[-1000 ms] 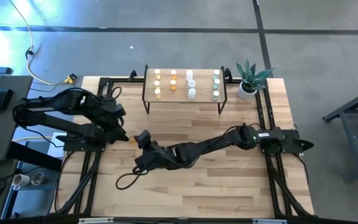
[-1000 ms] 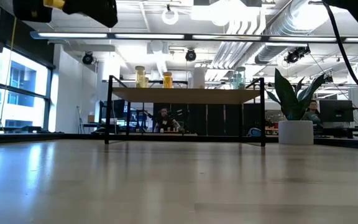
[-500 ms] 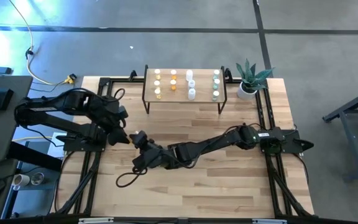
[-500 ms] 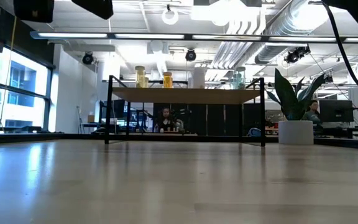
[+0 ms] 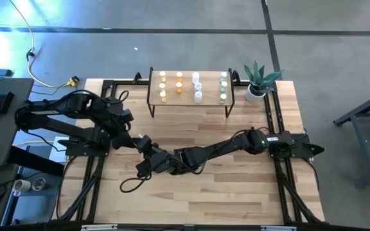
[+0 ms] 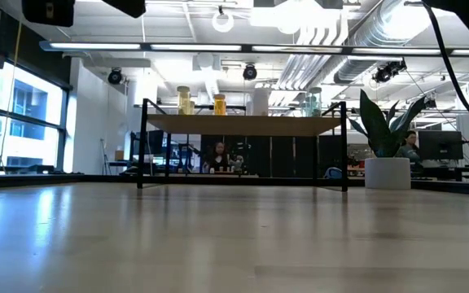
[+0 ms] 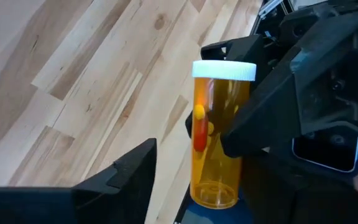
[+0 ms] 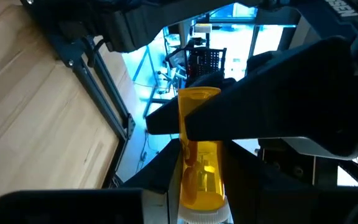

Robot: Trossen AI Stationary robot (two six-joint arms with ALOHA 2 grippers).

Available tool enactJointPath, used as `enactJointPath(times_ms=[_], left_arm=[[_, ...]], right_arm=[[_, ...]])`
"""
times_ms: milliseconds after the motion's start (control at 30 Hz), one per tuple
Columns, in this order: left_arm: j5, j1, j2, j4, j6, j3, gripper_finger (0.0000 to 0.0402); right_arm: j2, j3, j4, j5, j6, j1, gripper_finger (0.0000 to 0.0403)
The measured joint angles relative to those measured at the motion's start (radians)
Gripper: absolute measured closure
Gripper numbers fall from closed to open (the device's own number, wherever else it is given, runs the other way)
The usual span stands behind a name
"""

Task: Pick and place medicine bottles onto shelf by color
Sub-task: Put the orange pill bottle on the shelf and align it to the other orange pill bottle

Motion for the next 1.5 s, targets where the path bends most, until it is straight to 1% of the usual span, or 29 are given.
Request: enactJointPath(times_ms=[367, 567, 633, 767, 967, 1100, 1233, 1433, 1500], left_arm=[[0.004, 0.0, 0.0, 0.008, 0.008, 0.0, 0.0275], [0.012, 0.0, 0.0, 0.012, 0.003, 0.0, 0.0302], [0.012, 0.0, 0.0, 0.017, -0.007, 0.0, 0.0307], [0.006, 0.0, 0.0, 0.035, -0.044, 0.0, 0.0306], [-0.008, 0.001, 0.0, 0.029, -0.064, 0.0, 0.0306], [-0.061, 0.001, -0.001, 0.031, -0.063, 0.0, 0.0307], [-0.103, 0.018, -0.001, 0.034, -0.047, 0.0, 0.0307], [-0.144, 0.082, 0.0, 0.028, 0.014, 0.0, 0.0307], [-0.168, 0.108, 0.0, 0.029, 0.042, 0.0, 0.0307]], right_arm=[[0.0, 0.0, -0.002, 0.009, 0.0, -0.001, 0.032], [0.0, 0.0, -0.002, 0.01, 0.002, 0.001, 0.032], [0.0, 0.0, -0.002, 0.017, 0.031, 0.002, 0.0319], [0.0, 0.0, -0.002, 0.06, 0.089, 0.003, 0.0299], [0.0, 0.0, 0.001, 0.074, 0.183, 0.003, 0.0253], [0.0, 0.0, -0.001, 0.13, 0.187, 0.005, 0.0238], [0.0, 0.0, -0.002, 0.206, 0.211, 0.007, 0.0236], [0.0, 0.002, 0.023, 0.348, 0.253, 0.012, 0.0236], [0.0, 0.002, 0.028, 0.389, 0.303, 0.011, 0.0236]])
